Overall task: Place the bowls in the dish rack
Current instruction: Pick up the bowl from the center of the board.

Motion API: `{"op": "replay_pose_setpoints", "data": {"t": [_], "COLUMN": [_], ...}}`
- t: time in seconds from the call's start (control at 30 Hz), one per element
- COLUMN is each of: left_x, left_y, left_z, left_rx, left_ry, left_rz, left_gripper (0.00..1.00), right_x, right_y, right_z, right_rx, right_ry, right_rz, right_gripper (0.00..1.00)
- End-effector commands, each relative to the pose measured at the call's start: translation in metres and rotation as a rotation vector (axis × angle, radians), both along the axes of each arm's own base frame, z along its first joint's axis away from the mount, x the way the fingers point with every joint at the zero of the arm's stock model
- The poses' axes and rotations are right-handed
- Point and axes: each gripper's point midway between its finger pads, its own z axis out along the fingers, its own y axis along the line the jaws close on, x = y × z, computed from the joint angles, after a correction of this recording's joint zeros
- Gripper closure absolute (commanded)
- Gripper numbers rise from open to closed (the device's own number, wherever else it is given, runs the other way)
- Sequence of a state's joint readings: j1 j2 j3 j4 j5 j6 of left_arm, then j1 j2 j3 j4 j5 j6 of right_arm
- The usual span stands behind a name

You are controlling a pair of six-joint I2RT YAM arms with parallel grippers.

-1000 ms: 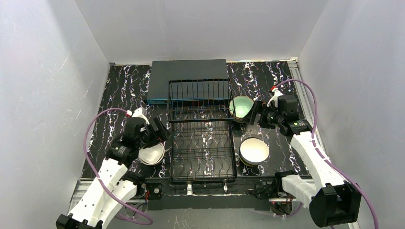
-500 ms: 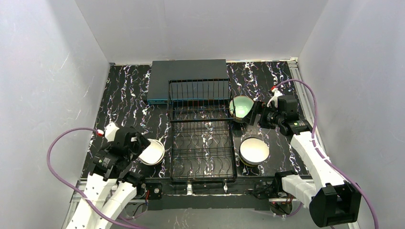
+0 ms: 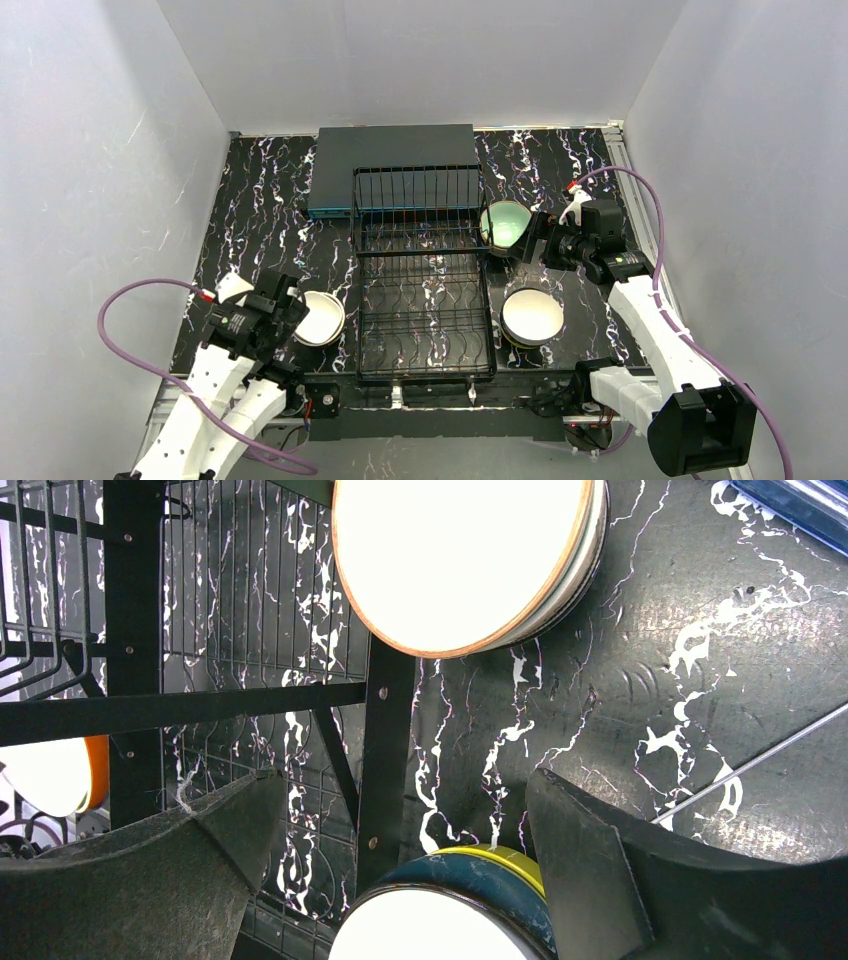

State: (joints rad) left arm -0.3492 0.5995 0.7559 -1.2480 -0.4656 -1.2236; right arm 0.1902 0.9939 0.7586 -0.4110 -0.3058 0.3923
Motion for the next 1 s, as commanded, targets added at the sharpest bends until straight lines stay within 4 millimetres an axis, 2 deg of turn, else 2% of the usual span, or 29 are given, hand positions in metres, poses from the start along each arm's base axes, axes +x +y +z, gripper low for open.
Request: {"op": "replay_pose_setpoints", "data": {"t": [0.0,0.23,0.33,0.67,0.8,0.97], "left_x": [0.01,0.015,0.014,0.012,0.012,0.01], "left_y": [-0.01,-0.013,-0.013,-0.012,-0.011,-0.005], "left_z": [-0.014,-0.028,-0.031,-0.035,-0.031,-0.019], "left_rx": [-0.024,-0.016,-0.007,-0.004,-0.004,0.014], "left_ry": [0.017,0.064,0.086,0.102,0.086,0.052], "left_rz": [-0.018,-0.023,-0.018,-0.007,-0.002,0.001], "left_gripper": [0.26,0.32,0.39,0.8,0.9,0.96], "right_x": [0.009,0.01,0.011,0.011,0.011,0.013], "right_y": [0.005,0.005,0.005,0.006,0.006,0.007], "right_z": [0.025,0.026,0.028,0.03,0.034,0.042], "right_rx": [0.019,0.019,0.025,0.024,0.027,0.032], "right_ry": [-0.073,-0.074,-0.076,-0.074,-0.08,-0.093], "right_rz": [0.016,0.016,0.016,0.016,0.018,0.018], "right_gripper": [0.01,0.01,0.01,0.01,0.01,0.01]}}
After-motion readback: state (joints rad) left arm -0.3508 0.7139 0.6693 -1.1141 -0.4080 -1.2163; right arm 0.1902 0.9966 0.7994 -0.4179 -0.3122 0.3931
